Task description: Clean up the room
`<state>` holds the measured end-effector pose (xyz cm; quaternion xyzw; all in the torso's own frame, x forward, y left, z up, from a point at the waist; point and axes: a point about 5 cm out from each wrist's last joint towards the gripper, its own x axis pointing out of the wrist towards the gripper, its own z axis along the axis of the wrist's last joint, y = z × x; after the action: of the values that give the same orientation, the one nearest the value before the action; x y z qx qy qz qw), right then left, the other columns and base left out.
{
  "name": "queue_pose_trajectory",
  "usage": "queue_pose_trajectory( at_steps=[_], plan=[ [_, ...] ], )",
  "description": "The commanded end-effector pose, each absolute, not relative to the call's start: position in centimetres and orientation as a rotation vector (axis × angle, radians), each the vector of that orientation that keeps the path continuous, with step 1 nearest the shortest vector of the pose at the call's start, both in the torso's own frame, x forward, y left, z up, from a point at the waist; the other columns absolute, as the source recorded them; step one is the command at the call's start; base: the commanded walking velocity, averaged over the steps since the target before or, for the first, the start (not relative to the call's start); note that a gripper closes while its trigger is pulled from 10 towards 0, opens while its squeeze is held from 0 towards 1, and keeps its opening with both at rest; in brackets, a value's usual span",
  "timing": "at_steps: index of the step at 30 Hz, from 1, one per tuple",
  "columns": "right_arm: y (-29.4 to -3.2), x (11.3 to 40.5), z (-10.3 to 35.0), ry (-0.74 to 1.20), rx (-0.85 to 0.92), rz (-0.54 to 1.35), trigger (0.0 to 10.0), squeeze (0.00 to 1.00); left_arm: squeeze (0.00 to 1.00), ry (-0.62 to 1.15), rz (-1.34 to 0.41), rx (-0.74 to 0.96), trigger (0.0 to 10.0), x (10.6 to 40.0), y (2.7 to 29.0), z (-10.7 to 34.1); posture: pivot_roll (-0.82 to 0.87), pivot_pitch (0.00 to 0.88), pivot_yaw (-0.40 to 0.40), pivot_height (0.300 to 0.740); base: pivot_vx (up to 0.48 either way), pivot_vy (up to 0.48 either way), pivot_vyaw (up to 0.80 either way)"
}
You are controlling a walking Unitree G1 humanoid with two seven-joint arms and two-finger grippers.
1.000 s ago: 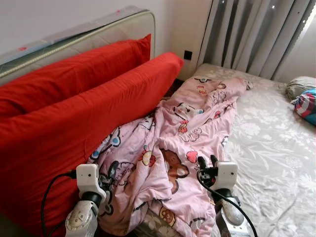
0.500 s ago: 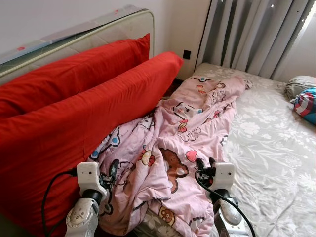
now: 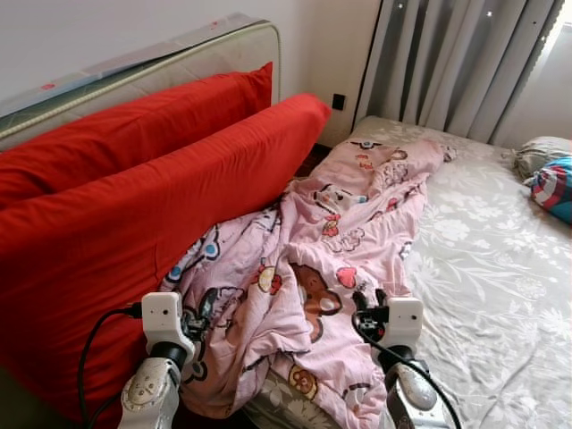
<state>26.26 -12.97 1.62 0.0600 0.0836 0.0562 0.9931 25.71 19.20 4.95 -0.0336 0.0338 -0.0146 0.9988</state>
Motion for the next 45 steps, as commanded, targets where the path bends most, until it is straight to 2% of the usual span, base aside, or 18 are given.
queue_pose_trajectory(
  at_steps=[1, 13, 19, 45],
  plan=[
    [-12.8, 26.1, 1.4, 0.181, 0.123, 0.122, 10.0, 0.00, 0.00, 0.080, -0.040, -0.062, 10.0, 25.7, 19.0, 4.8, -0.03, 0.037, -0.027, 0.666, 0.000, 0.000, 0.00],
    [-12.8, 26.0, 1.2, 0.193, 0.124, 0.133, 10.0, 0.00, 0.00, 0.080, -0.044, -0.062, 10.0, 25.7, 18.9, 4.8, -0.03, 0.032, -0.026, 0.666, 0.000, 0.000, 0.00],
    [-12.8, 26.3, 1.2, 0.195, 0.127, 0.141, 10.0, 0.00, 0.00, 0.079, -0.040, -0.064, 10.0, 25.9, 18.9, 4.9, -0.03, 0.049, -0.026, 0.631, 0.000, 0.000, 0.00],
    [-13.5, 26.3, -0.6, 0.260, 0.143, 0.135, 10.0, 0.00, 0.00, 0.080, -0.046, -0.069, 10.0, 26.4, 18.9, 5.1, -0.02, 0.076, -0.025, 0.631, 0.000, 0.000, 0.00]
  ],
)
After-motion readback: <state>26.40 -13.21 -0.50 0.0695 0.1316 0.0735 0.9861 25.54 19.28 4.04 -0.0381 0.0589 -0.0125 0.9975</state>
